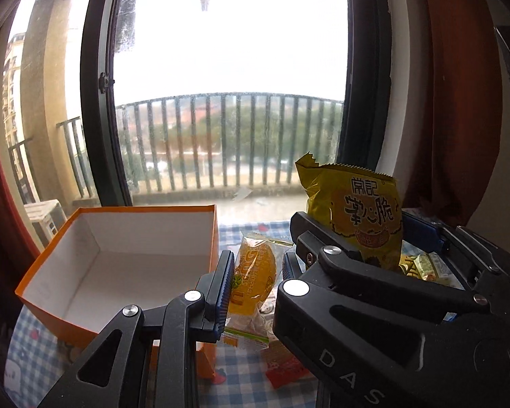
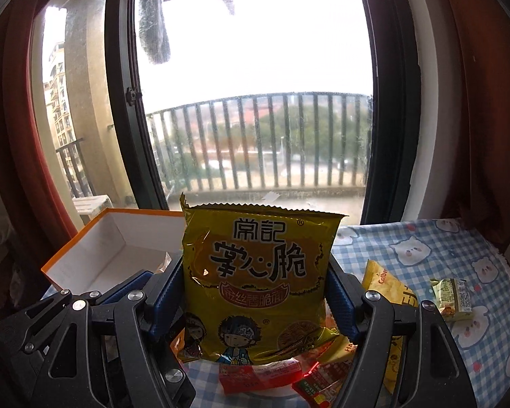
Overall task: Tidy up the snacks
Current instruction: 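Carry the candy into the orange box and release with left tool while right tool drops the chip bag in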
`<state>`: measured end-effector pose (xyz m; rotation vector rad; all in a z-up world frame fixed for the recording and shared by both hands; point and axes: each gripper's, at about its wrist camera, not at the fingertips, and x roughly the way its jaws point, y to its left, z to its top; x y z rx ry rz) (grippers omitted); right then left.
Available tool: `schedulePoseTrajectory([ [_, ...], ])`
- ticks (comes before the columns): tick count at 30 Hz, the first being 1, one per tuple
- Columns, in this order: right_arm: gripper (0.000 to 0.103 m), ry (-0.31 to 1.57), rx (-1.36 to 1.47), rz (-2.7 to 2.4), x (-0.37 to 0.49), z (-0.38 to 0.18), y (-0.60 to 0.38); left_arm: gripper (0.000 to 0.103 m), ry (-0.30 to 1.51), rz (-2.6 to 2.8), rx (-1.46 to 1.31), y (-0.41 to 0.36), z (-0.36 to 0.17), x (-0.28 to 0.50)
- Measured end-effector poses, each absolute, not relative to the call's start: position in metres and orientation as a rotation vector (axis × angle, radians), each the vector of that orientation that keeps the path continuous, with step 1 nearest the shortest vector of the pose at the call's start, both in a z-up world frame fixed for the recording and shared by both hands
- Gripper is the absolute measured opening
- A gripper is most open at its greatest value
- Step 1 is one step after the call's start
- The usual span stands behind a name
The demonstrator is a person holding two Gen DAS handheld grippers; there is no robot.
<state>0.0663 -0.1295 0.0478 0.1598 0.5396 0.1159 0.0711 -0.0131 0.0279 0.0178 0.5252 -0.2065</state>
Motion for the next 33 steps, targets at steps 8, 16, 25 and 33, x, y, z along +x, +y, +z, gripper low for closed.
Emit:
schedulePoseTrajectory([
  [8, 0.078, 0.506, 0.146, 0.157, 0.092, 0.060, -0.088, 0.029, 0.493, -0.164, -0.034, 0.020, 0.027, 0.084],
  [16, 0.078, 0.496, 0.152, 0.242, 0.119, 0.059, -0.045, 0.029, 0.481, -0.088, -0.062, 0.067, 0.027, 0.101],
  [25, 0.078, 0.549, 0.226, 0.317, 0.164, 0.048, -0.009, 0.029, 0.545, 0.020, -0.116, 0.105, 0.015, 0.136],
  [33, 0.078, 0.683, 0.229, 0.326, 0.201, 0.019, 0.007, 0.029, 0.664, 0.061, -0.145, 0.114, -0.014, 0.168],
])
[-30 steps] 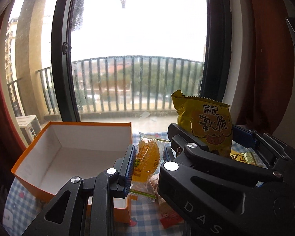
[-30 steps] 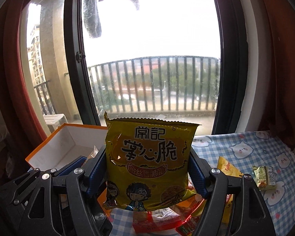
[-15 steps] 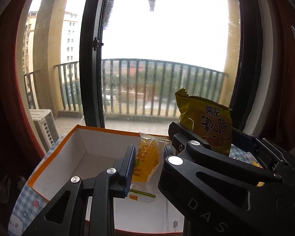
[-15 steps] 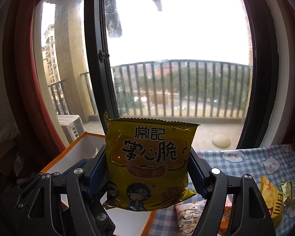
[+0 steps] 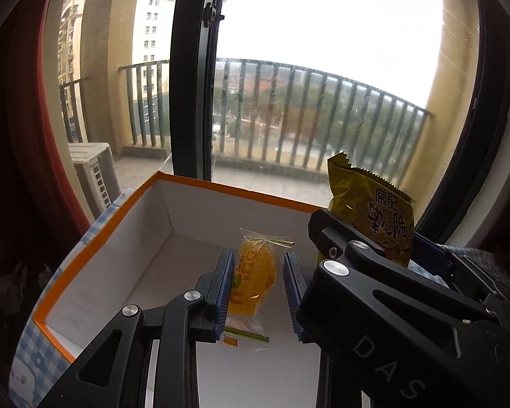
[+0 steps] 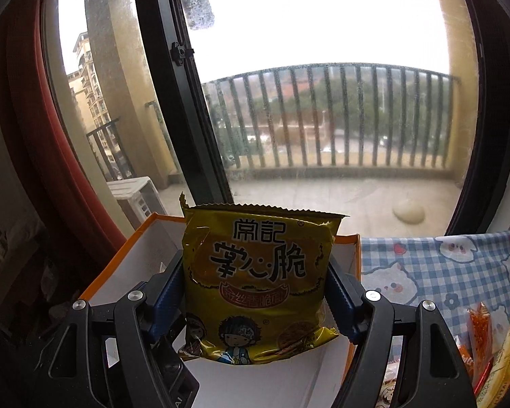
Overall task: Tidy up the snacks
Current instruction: 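Carry the candy into the orange box and release with left tool while right tool drops the chip bag in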
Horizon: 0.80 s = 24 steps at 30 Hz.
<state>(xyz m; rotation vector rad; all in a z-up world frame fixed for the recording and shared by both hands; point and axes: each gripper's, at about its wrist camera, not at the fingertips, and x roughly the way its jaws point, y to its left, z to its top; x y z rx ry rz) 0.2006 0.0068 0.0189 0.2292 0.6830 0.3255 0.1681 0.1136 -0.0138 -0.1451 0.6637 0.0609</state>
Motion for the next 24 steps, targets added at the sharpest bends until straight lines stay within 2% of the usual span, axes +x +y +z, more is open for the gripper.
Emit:
schedulePoseTrajectory([
  [6, 0.078, 0.755, 0.220, 0.331, 0.211, 0.011, 0.010, 0.031, 0.724, 0.076, -0.135, 0.110, -0.024, 0.173],
  [8, 0.078, 0.819, 0.194, 0.348, 0.218, 0.005, 0.016, 0.034, 0.759, 0.095, -0.126, 0.113, -0.027, 0.178],
  [10, 0.078, 0.890, 0.216, 0.353, 0.226, 0.002, 0.015, 0.045, 0.794, 0.081, -0.131, 0.111, -0.030, 0.181],
  [12, 0.078, 0.932, 0.211, 0.307, 0.228, 0.000, 0.015, 0.070, 0.817, 0.095, -0.123, 0.108, -0.032, 0.182],
  [15, 0.080, 0.964, 0.218, 0.292, 0.230, -0.002, 0.013, 0.075, 0.838, 0.097, -0.121, 0.109, -0.031, 0.181],
  [19, 0.094, 0.968, 0.217, 0.317, 0.229, -0.001, 0.014, 0.082, 0.845, 0.093, -0.120, 0.113, -0.024, 0.179],
  [24, 0.094, 0.950, 0.224, 0.319, 0.231, -0.004, 0.015, 0.086, 0.842, 0.081, -0.117, 0.110, -0.024, 0.177],
])
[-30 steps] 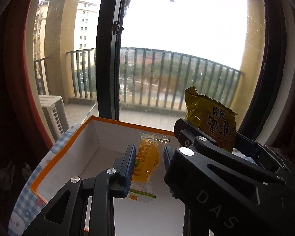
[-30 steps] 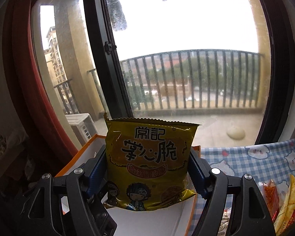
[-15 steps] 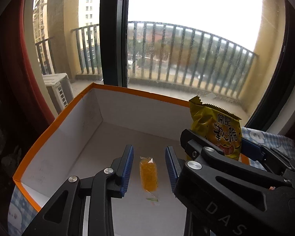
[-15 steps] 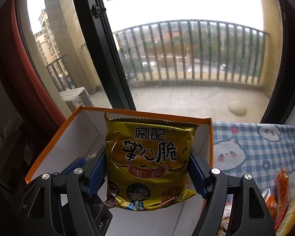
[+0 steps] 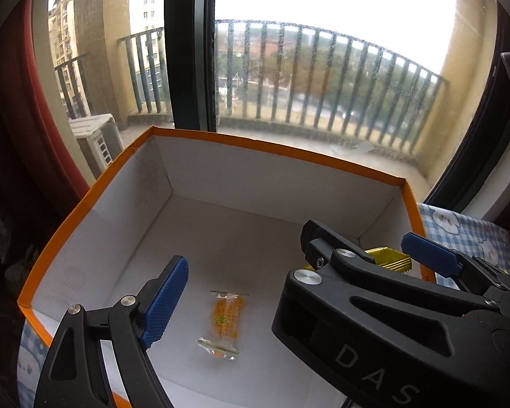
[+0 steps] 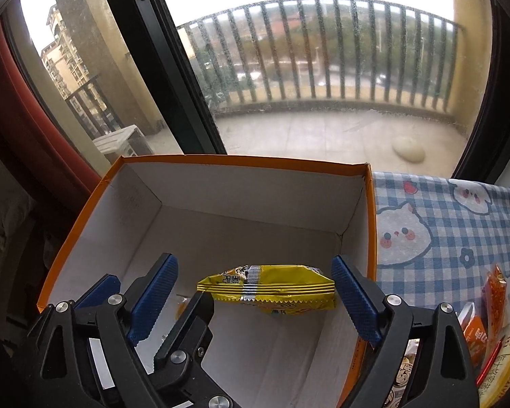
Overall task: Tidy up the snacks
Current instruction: 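Carry the candy into the orange box and release with left tool while right tool drops the chip bag in, then withdraw both tools from the box back toward the snack pile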
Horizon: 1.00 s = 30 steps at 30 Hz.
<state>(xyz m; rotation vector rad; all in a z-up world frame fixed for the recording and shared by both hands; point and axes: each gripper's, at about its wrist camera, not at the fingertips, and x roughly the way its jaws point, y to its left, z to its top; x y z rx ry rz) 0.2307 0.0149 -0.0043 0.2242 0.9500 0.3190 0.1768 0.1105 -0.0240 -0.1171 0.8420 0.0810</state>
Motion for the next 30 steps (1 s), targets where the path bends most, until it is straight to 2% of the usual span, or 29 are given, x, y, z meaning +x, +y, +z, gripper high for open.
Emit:
schedulePoseTrajectory([
  [30, 0.095, 0.741, 0.115, 0.235, 0.131, 0.044, -0.064, 0.086, 0.649, -0.126, -0.064, 0.041, 0.011, 0.095],
])
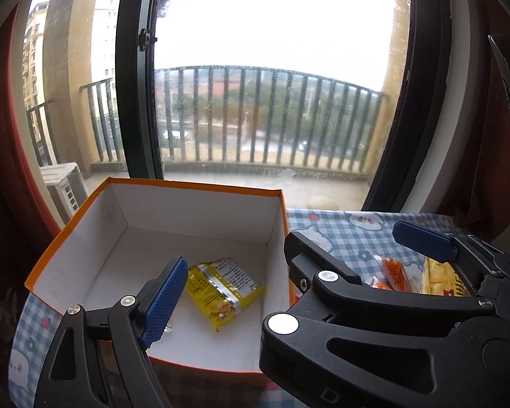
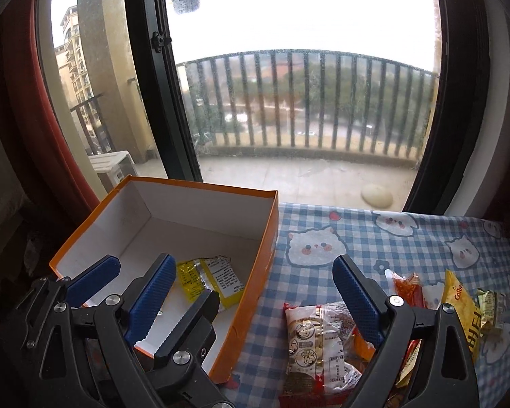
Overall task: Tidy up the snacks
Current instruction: 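Withdraw both tools from the box back toward the snack pile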
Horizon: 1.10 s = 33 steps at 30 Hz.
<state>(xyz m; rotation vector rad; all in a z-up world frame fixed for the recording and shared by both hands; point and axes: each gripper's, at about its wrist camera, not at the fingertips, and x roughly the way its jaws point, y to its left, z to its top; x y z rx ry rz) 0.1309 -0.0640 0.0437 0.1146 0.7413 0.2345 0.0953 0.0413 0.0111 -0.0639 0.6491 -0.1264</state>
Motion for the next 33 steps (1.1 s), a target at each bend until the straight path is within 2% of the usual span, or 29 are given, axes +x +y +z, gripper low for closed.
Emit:
schedulePoseTrajectory([
  [12, 0.097, 0.682, 0.114, 0.166, 0.085, 0.045, -0.098, 0.089, 0.611, -0.224, -0.035, 0.011, 0.011, 0.068],
  [33, 0.097, 0.650, 0.117, 0.062, 0.025, 0.014, -0.157, 0.095, 0.576, -0.375, -0.019, -0.038, -0.013, 0.032],
])
